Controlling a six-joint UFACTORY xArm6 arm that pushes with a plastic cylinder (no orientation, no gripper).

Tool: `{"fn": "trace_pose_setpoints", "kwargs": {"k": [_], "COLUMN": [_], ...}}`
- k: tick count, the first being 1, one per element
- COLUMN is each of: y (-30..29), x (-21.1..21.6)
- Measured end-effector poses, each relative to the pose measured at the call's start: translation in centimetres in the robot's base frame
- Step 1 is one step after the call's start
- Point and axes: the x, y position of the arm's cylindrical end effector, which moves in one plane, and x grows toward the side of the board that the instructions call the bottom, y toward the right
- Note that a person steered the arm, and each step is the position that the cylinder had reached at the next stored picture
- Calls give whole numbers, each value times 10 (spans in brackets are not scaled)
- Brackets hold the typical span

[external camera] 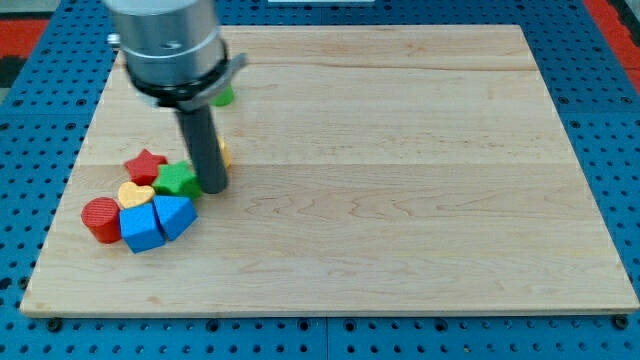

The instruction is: Push the red star along with the green star below the yellow hexagon

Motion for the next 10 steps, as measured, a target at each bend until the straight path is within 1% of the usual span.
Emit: {"fn": "trace_pose_setpoints", "kwargs": {"k": [1, 2, 3, 4, 5, 7, 8, 9, 10], "y": [-5, -8, -23, -54, -50, 12, -44, -85, -112], "x": [-4, -31, -46, -65, -104, -172, -134, -67, -22]}}
